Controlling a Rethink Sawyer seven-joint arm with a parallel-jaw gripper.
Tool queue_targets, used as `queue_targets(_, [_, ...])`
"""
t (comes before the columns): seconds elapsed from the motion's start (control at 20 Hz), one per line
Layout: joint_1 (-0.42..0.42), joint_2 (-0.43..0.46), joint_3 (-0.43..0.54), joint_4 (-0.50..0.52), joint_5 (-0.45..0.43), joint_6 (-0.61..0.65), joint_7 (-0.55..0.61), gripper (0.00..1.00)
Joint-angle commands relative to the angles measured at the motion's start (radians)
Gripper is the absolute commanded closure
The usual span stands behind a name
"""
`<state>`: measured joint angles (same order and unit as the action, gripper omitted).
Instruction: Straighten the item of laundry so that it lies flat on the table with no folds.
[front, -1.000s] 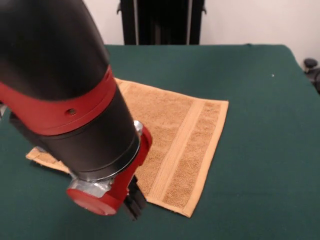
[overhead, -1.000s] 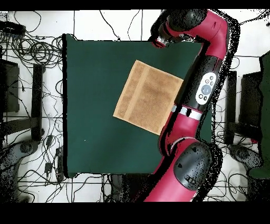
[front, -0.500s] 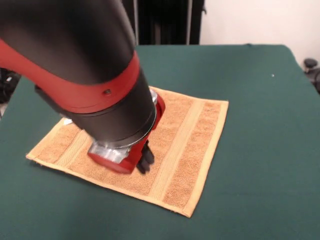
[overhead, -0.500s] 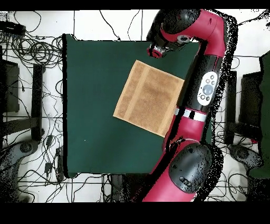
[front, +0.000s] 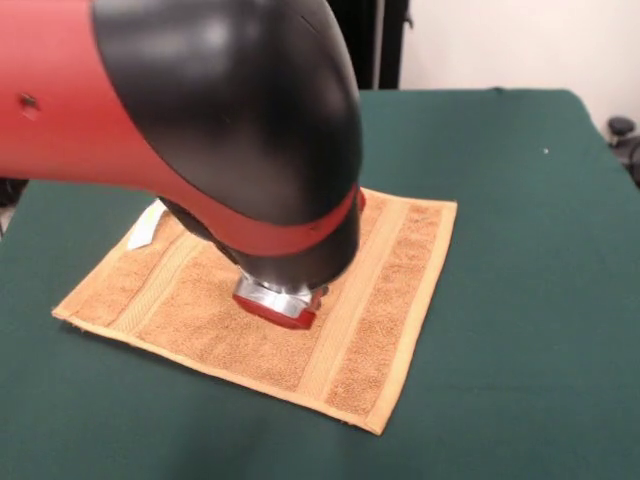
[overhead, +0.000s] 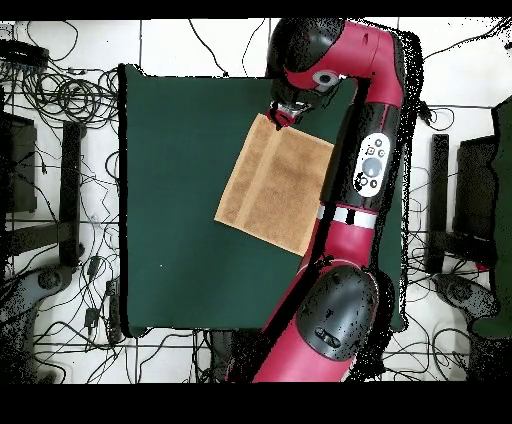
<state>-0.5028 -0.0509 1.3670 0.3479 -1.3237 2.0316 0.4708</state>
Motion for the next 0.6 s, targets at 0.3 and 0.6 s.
queue_targets(0.3, [0.047, 0.101, -0.182, 0.048, -0.026, -0.163, 0.24, 1.0])
queue_targets(0.6, [0.031, 0.098, -0.247, 0.094, 0.041, -0.224, 0.252, 1.0])
